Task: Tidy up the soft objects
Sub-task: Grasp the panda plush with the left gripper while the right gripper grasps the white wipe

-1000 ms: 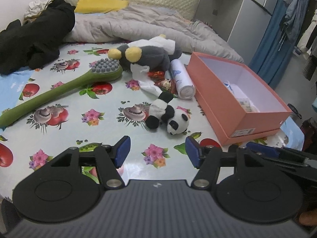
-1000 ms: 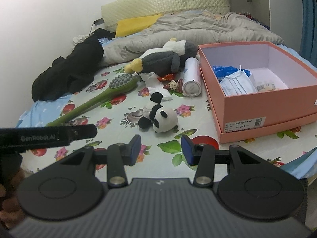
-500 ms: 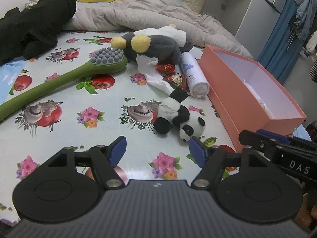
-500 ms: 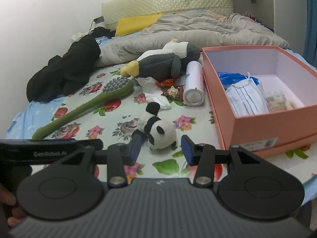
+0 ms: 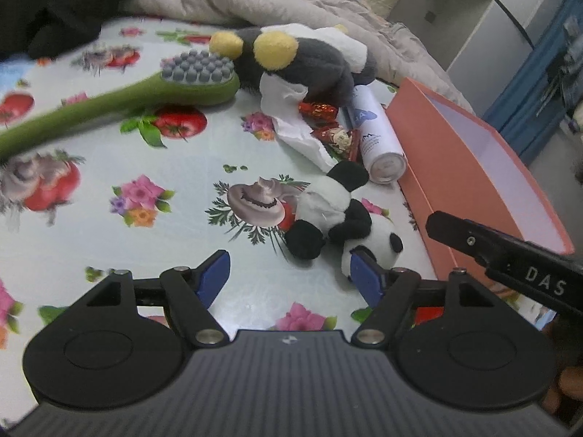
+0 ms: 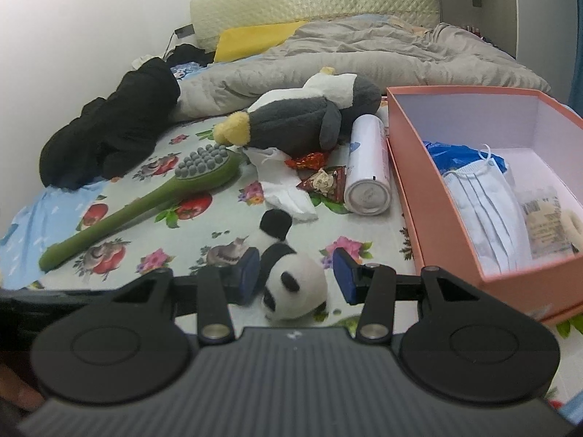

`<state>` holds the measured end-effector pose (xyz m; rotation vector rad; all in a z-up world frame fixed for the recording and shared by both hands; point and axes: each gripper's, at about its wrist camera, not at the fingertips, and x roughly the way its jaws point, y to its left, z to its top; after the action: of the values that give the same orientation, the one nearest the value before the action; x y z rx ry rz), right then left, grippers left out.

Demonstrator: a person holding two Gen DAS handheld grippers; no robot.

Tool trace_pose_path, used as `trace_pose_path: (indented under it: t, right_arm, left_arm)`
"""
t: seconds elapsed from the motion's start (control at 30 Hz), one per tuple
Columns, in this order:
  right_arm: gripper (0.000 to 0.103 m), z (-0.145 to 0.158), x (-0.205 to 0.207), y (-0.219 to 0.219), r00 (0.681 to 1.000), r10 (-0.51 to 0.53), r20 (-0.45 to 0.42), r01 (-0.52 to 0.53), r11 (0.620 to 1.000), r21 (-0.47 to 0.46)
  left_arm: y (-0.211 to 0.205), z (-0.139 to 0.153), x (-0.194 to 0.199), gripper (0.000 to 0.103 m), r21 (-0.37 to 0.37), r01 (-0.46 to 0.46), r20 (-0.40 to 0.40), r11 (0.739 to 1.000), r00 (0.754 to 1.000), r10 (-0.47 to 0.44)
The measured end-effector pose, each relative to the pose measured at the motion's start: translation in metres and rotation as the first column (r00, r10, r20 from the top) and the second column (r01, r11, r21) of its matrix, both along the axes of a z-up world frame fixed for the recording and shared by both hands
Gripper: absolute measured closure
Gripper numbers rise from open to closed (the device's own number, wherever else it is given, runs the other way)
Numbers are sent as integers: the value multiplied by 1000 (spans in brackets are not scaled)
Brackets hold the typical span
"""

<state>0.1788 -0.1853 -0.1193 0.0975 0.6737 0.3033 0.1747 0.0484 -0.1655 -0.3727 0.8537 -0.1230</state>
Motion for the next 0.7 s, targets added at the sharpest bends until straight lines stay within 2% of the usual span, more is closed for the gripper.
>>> trace_pose_path:
  t: [0.07, 0.17, 0.27, 0.47, 0.63, 0.7]
  right_arm:
    - [55, -4, 11, 0, 1000, -6, -8, 6, 1000, 2]
    - [56, -10, 27, 1, 1000, -10, -23, 11, 1000, 18]
    - [56, -14, 43, 6, 1000, -3, -24, 4, 1000, 20]
    - [56, -18, 80, 15, 999, 19, -25, -19, 1000, 14]
    - [56, -20, 114, 21, 995, 74, -65, -73, 997, 16]
    - [56, -24, 126, 25, 991, 95, -94, -94, 995, 22]
  left_arm:
    - [3, -5, 7, 26, -43, -6, 2, 999, 1000, 6]
    - [4, -9, 18, 26, -43, -21, 20, 999, 1000, 22]
    - [5, -15, 31, 26, -75, -15, 28, 997, 999, 17]
    - [1, -25, 54, 26, -97, 43, 71, 994, 997, -36]
    - [0, -38, 67, 26, -111, 79, 83, 991, 994, -69]
    - [3, -43, 71, 26, -140, 84, 91, 987, 993, -72]
